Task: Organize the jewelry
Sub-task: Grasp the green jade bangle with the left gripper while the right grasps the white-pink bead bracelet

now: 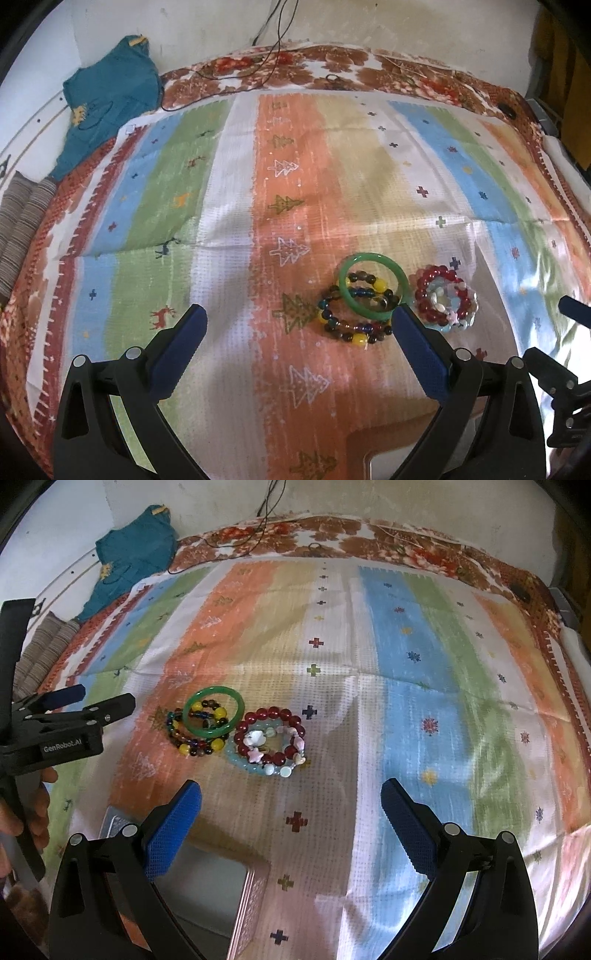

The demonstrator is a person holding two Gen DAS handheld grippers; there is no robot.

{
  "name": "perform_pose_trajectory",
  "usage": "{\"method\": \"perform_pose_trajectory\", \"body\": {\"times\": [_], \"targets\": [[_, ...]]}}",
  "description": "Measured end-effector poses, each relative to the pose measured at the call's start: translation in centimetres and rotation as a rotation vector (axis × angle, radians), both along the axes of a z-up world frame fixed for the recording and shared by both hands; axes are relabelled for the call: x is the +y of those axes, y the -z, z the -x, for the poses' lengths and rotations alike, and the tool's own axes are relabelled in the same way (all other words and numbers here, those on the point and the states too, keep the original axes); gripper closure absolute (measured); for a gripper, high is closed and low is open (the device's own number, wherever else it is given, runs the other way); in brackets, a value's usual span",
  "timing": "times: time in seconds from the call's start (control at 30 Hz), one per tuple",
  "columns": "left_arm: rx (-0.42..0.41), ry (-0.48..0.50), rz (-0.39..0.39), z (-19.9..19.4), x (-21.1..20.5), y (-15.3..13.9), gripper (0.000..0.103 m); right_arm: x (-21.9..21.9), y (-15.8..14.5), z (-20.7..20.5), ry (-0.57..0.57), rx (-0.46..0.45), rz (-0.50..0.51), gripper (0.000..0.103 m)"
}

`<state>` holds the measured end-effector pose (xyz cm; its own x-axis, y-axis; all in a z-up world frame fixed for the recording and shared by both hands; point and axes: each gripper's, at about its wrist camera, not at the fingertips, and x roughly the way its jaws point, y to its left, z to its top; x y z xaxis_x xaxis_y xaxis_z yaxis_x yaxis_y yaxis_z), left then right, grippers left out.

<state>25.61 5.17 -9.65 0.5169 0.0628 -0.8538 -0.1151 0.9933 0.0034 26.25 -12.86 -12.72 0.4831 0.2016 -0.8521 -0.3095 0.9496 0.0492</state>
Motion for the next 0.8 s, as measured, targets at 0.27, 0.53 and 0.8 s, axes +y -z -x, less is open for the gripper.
{"method": "perform_pose_trajectory", "body": {"times": [0.27,0.53,0.8], "targets": [[0.033,0.030,0.006,-2.0,-0.3,1.2,0.006,0.1,1.3,-1.9,0.011,0.027,0.018,0.004],[0.081,0.038,0.036,-3.8,-0.2,3.0,0.006,0.1,2.7,-3.7,0.031,0.064,0.018,0.004],[0.117,0.051,0.051,-5.4,-0.2,4.2,0.018,0.5,3.6,-4.9,0.032,0.078,0.032,0.005]]}}
